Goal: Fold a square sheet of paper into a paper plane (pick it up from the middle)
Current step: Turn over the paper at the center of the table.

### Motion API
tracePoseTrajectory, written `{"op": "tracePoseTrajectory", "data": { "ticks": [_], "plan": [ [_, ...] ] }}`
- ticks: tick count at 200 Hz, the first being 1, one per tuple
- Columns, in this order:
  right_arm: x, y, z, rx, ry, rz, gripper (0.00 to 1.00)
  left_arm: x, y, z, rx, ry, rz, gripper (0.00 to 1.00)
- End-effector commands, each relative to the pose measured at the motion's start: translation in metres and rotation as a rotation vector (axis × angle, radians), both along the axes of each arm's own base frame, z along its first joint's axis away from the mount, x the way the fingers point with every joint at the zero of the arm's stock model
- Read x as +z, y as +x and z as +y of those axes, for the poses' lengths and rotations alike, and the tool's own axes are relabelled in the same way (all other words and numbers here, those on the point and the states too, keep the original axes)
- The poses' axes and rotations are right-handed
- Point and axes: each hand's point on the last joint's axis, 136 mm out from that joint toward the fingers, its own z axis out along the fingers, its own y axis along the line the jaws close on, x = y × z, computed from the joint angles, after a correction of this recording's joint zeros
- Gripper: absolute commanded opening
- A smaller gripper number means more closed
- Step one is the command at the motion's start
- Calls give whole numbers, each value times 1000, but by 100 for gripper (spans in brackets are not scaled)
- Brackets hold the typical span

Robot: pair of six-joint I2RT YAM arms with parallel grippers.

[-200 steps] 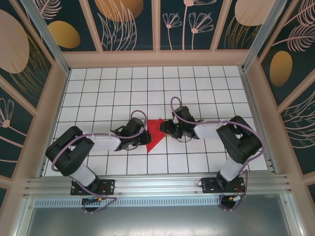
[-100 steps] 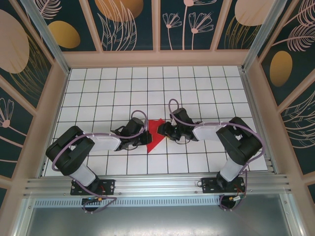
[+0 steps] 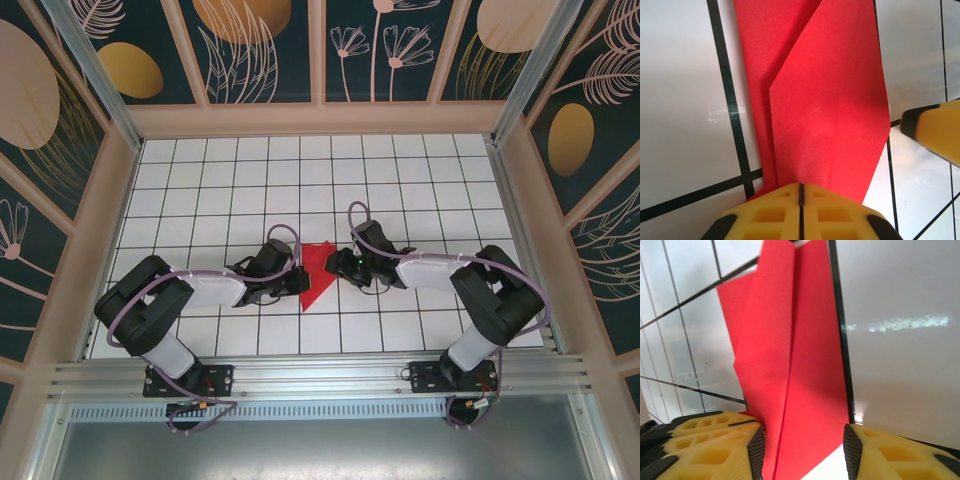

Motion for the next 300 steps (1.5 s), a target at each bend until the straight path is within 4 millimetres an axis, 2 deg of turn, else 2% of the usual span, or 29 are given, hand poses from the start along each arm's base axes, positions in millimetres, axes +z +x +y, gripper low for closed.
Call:
{"op": "tracePoseTrajectory", "data": {
  "ticks": [1,28,64,98,119,168,200,220,260,282,300],
  "plan": [
    [-10,-7,3,8,3,32,48,-10,-8,4,1,9,39,8],
    [-11,-9,7,23,17,42,48,-10,-8,4,-1,6,40,8],
    [3,-7,22,60,83,9,47,-10,-8,2,-5,3,43,8],
    [10,-2,27,68,109,-17,47,-9,-8,1,-9,-3,43,8],
    [10,0,22,54,95,-29,48,-8,-9,-1,-15,-13,45,8],
    [19,2,45,94,195,-41,50,-3,-11,-8,-21,-76,54,8],
    [13,4,40,71,160,-36,51,1,-11,-9,-13,-98,52,8],
    [11,1,46,101,171,-34,49,2,-13,-10,-15,-113,55,8],
    [3,1,42,94,120,-39,37,4,-15,-10,1,-147,58,8],
    [0,-2,42,95,120,-36,40,6,-16,-12,-3,-166,58,8],
    [1,-1,46,107,128,-44,38,7,-17,-13,-4,-181,60,7]
  ]
}}
